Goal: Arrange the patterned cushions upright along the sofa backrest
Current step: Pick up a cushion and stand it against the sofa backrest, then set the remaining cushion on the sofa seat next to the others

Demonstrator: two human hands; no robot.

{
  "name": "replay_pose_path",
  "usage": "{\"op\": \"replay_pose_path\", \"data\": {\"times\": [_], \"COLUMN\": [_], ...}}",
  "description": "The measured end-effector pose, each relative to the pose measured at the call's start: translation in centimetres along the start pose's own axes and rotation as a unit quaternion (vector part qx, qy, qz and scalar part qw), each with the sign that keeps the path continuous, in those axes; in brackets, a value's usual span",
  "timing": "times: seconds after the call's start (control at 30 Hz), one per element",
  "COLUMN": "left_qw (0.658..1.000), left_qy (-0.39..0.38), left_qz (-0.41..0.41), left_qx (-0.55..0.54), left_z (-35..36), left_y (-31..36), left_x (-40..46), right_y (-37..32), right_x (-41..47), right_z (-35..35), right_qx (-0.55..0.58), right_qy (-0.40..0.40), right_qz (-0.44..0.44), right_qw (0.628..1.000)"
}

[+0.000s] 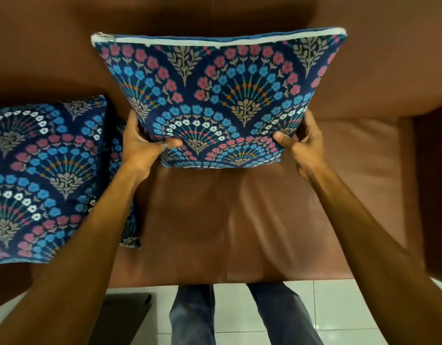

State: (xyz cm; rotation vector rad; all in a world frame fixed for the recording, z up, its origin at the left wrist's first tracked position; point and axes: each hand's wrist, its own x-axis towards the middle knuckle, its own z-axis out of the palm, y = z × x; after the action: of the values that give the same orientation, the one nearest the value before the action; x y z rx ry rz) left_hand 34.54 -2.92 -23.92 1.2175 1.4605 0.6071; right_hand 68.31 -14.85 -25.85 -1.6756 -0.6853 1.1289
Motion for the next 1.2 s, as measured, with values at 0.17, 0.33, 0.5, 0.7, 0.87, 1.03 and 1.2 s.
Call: {"op": "replay_pose_path", "data": {"times": [0.17,0.33,0.5,0.7,0.87,1.03,1.2], "left_qw": [0.999,0.996,0.990,0.929,0.905,0.939,0.965], "left_qy": [-0.035,-0.006,0.136,0.205,0.176,0.176,0.060], "left_qz": [-0.004,-0.025,0.035,-0.018,-0.139,-0.270,-0.242], "left_qx": [0.005,-0.090,0.027,0.307,0.361,0.116,-0.080], "left_z": [0.8,-0.5,-4.4,-18.1,-27.3,-31.3,-32.9], "left_y": [1.4,4.5,7.6,2.5,-0.1,-0.2,1.3], "left_x": [-0.3,-0.7,-5.0,-6.5,-4.4,-3.2,-6.0], "right_y": [-1.0,-4.0,-5.6,-4.7,-6.4,-8.5,-9.7], "right_x": [-0.4,-1.5,-5.9,-12.8,-14.8,-13.6,-13.5], "right_z": [-0.6,1.0,7.3,19.4,28.6,35.6,36.7], "right_qx": [-0.024,0.040,0.060,-0.015,0.017,0.011,0.023], "right_qy": [-0.001,0.055,0.290,0.151,-0.150,-0.243,-0.229], "right_qz": [0.020,0.035,0.097,0.182,0.311,0.333,0.285], "right_qw": [1.000,0.997,0.950,0.972,0.939,0.911,0.931]}}
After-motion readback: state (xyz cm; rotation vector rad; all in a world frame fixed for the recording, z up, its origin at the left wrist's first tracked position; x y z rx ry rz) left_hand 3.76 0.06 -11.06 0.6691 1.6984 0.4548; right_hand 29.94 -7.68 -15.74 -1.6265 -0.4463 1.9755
